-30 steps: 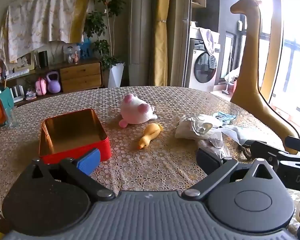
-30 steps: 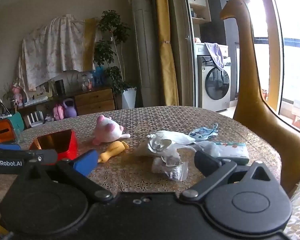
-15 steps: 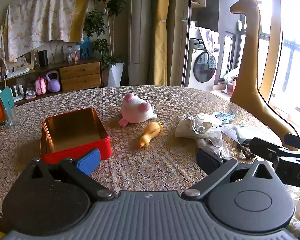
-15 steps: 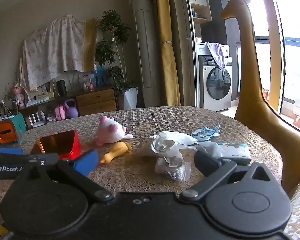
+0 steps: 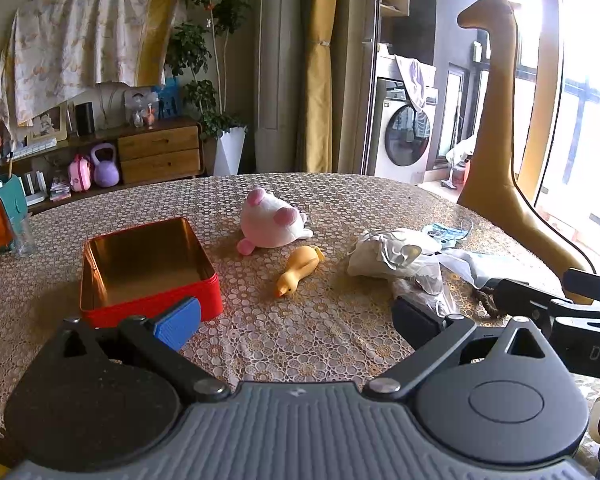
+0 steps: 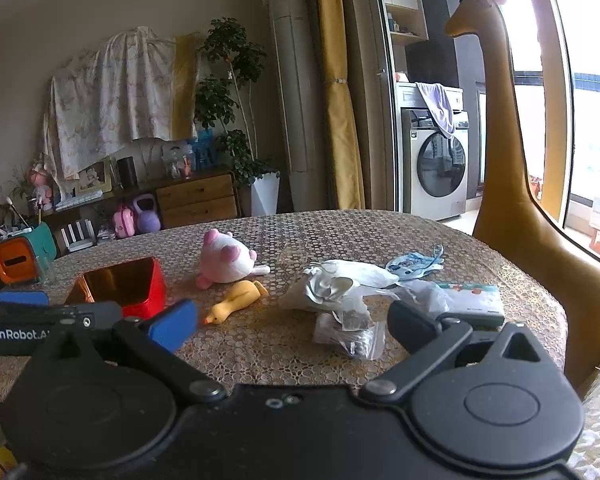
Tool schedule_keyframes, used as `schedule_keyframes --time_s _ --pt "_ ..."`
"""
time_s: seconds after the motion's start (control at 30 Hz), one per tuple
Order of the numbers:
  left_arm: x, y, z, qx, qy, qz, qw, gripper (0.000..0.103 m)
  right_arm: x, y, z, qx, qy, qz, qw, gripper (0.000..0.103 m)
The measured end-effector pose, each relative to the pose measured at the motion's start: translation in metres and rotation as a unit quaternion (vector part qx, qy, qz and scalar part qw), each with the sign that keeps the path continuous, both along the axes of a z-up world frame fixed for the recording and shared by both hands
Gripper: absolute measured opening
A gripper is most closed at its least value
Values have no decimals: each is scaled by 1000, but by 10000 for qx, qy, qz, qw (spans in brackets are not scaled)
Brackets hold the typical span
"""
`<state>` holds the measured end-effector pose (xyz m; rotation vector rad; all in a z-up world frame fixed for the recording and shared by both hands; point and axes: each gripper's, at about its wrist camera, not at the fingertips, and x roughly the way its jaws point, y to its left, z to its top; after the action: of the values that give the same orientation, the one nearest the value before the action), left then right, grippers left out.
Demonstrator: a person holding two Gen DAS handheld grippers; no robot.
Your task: Organize soft objects
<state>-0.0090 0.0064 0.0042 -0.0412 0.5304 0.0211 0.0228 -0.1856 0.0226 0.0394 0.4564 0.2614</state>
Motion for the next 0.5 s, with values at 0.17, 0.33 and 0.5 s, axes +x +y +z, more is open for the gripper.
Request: schedule_keyframes --time_s 0.17,0.33,0.5 --pt "0 -1 0 7 2 0 10000 103 0 -1 0 31 -19 -4 10000 102" --pt "0 -1 0 8 1 -4 10000 103 -1 -2 0 44 -15 -7 10000 102" --pt "-2 -3 2 42 -16 -38 10000 103 -2 -3 1 60 -15 -6 10000 101"
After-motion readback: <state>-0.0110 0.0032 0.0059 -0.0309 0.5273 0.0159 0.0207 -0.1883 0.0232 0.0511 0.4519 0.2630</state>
